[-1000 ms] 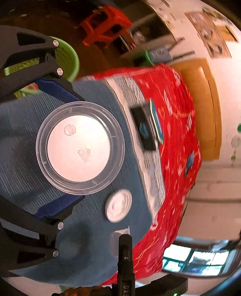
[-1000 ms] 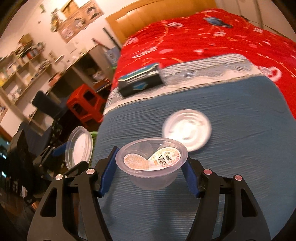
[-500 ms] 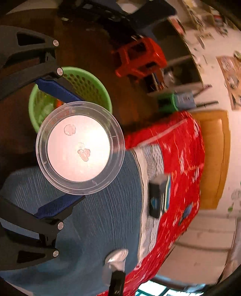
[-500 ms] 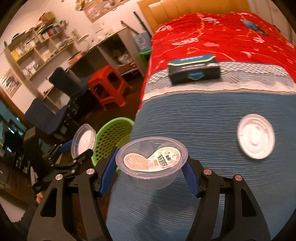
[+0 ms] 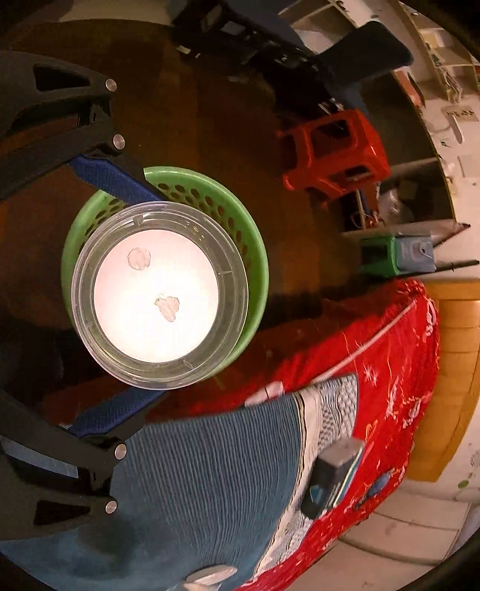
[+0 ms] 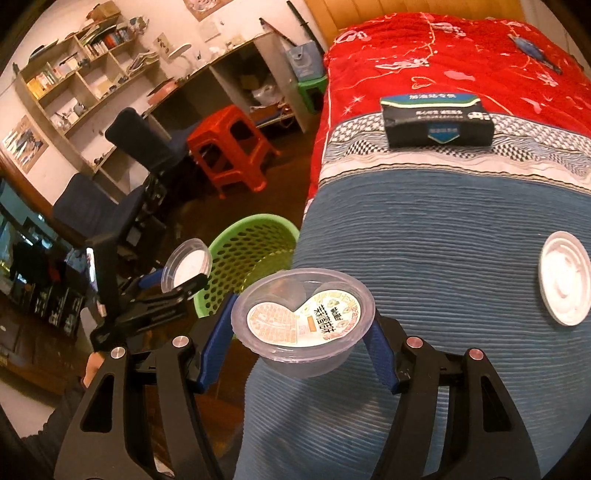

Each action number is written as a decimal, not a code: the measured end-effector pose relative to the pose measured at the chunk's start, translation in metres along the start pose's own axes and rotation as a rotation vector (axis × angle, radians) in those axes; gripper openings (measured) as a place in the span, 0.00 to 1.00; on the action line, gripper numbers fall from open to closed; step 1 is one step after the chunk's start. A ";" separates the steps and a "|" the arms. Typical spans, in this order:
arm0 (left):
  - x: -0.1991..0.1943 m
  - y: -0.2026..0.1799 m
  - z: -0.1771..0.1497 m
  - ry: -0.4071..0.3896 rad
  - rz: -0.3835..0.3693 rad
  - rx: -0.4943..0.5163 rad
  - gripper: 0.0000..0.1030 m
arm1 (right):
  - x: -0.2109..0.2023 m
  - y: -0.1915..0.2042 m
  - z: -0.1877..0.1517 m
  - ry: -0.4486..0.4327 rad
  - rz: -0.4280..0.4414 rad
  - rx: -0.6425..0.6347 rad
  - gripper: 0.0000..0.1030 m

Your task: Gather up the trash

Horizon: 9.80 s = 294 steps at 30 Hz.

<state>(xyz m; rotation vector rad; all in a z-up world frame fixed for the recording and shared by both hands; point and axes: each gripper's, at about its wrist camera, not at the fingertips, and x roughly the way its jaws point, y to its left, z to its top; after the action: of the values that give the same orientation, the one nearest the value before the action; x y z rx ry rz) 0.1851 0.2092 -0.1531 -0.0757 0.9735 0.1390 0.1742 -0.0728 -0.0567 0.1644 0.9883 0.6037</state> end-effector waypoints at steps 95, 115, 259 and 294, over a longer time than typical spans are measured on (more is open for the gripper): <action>-0.069 -0.179 -0.005 -0.033 -0.253 0.141 0.92 | -0.041 -0.187 -0.029 -0.046 -0.471 0.095 0.94; -0.055 -0.260 0.006 -0.017 -0.294 0.316 0.92 | -0.015 -0.212 -0.017 -0.010 -0.468 0.094 0.92; -0.199 -0.082 -0.061 -0.264 -0.106 -0.059 0.92 | -0.106 0.015 -0.098 -0.245 -0.349 -0.052 0.95; -0.219 -0.118 -0.066 -0.305 -0.063 -0.023 0.92 | -0.131 0.004 -0.112 -0.281 -0.402 -0.023 0.95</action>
<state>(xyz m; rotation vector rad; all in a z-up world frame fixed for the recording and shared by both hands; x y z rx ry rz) 0.0275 0.0663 -0.0084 -0.1028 0.6646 0.1002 0.0278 -0.1568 -0.0211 0.0259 0.7135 0.2152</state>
